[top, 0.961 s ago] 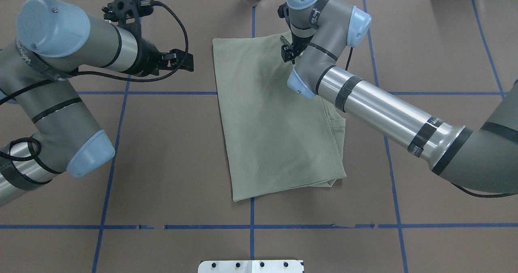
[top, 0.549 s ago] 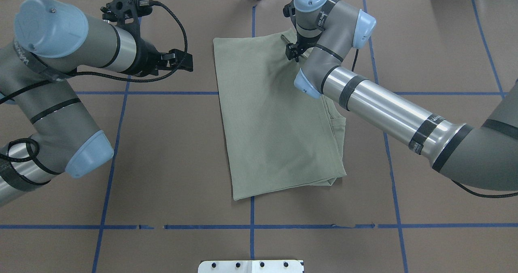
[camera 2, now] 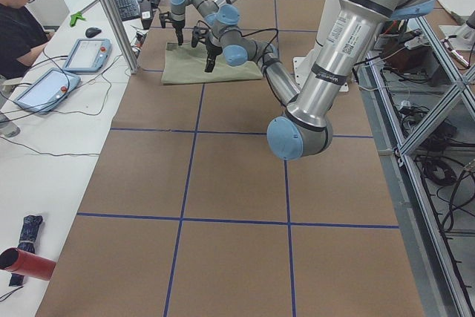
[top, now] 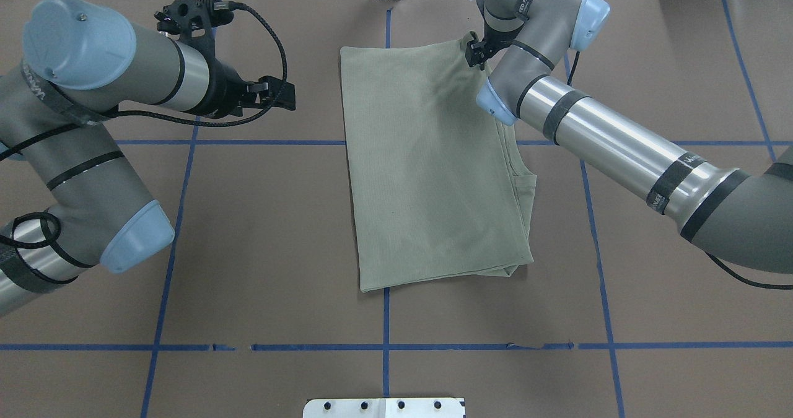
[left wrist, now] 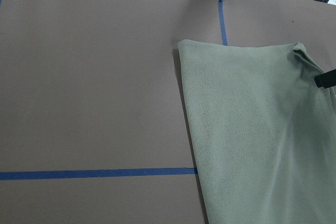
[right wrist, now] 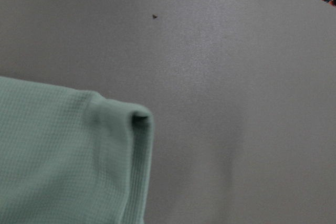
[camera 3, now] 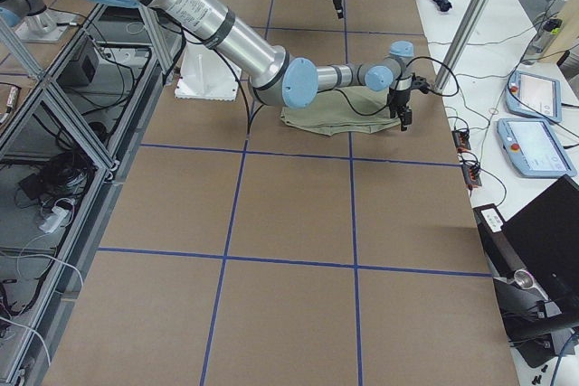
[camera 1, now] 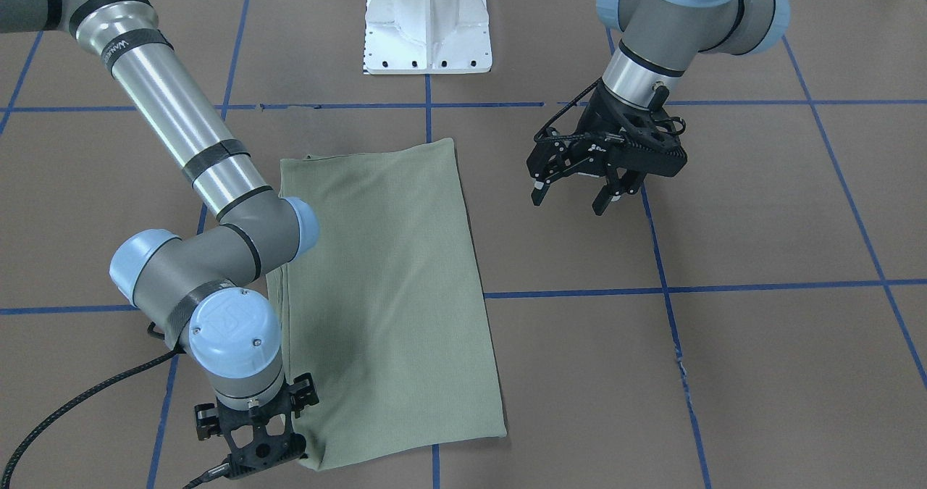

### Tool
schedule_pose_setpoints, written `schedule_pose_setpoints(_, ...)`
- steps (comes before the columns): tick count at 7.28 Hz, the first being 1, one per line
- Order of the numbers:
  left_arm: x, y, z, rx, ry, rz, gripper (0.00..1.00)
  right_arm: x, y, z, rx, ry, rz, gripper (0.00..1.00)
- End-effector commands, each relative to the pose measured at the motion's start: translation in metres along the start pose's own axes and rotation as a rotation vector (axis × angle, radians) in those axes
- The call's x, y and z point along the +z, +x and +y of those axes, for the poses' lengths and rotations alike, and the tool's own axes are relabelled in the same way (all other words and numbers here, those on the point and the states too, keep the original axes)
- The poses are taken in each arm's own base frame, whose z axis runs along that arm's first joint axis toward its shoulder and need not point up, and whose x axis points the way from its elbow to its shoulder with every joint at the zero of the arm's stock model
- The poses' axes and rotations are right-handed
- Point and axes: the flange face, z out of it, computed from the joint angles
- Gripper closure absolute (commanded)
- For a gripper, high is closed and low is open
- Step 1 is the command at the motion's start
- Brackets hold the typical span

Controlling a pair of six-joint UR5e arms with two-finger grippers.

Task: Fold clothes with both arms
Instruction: 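Move the right gripper to the far corner while the left lowers to the near edge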

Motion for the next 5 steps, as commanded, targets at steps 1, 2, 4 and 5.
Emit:
schedule_pose_setpoints(1,0.0,0.001,0.001,-0.011,-0.002,0.002,0.0,0.009,0.02,0.003,0.016,-0.009,0.015,0.0)
schedule_pose_setpoints(2,0.0,0.002,0.001,-0.01,-0.003,0.004,0.0,0.006,0.027,0.0,0.022,-0.005,0.017,0.0)
schedule_pose_setpoints(4,0.007,0.015,0.016,-0.06,-0.036,0.024,0.0,-0.033,0.011,-0.01,0.015,0.026,-0.076,0.0)
schedule_pose_setpoints(5,0.021,0.037,0.052,-0.128,-0.098,0.043,0.0,-0.047,0.011,0.006,0.021,0.041,-0.132,0.0)
